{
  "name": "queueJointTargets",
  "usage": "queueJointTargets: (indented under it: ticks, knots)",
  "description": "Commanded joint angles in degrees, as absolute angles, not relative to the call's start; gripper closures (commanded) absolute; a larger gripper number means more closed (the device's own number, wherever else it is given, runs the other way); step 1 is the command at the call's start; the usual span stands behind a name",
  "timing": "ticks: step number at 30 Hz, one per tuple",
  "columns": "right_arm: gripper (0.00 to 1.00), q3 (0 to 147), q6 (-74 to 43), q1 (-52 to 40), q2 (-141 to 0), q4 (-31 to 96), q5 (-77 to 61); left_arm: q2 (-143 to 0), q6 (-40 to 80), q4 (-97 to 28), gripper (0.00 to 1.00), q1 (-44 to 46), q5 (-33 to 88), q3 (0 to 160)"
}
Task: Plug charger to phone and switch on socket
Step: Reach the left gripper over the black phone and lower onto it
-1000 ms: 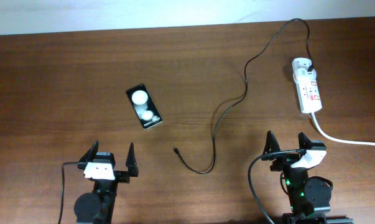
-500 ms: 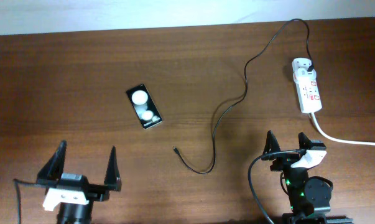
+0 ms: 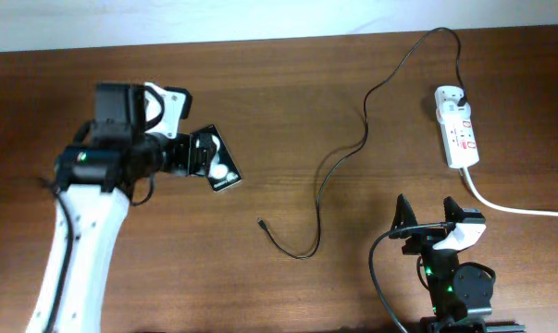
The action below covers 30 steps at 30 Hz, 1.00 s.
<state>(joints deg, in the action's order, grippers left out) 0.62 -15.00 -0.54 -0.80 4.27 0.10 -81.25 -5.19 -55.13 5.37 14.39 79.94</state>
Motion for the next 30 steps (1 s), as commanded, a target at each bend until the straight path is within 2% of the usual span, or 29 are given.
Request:
queueJointTargets:
  ticks: [1, 9, 18, 25, 26, 28, 29, 30]
  knots:
    - [0.01, 0.32, -14.81, -0.73, -0.36, 4.64, 0.01, -87.96, -6.07, -53.80, 0.01, 5.21, 15.94, 80.44]
    - [0.01, 0.32, -14.83, -0.73, -0.36, 4.62, 0.01, -97.01, -6.09, -52.77, 0.01, 5.23, 19.99, 80.40]
    - [0.01, 0.32, -14.83, -0.73, -0.36, 4.64, 0.01, -98.21, -1.72, -51.64, 0.01, 5.26, 19.70, 79.94]
    - [0.01, 0.32, -14.83, -0.73, -0.36, 4.64, 0.01, -107.37, 17.80, -47.37, 0.01, 12.05, 2.02, 79.64]
    - [0.01, 0.32, -14.83, -0.73, -0.36, 4.62, 0.01, -108.99, 19.75, -46.46, 0.07, 13.76, -0.75, 79.64]
    - [0.01, 0.32, -14.83, -0.73, -0.36, 4.62, 0.01, -110.91, 20.38, -45.10, 0.26, 15.57, -3.53, 79.64]
    - [0.01, 0.32, -14.81, -0.73, -0.36, 4.62, 0.01, -112.36, 21.80, -44.05, 0.31, 16.08, -4.01, 79.64]
    - [0.01, 0.32, -14.83, -0.73, -0.36, 4.62, 0.01, -113.01, 23.42, -43.75, 0.29, 16.14, -4.93, 79.64]
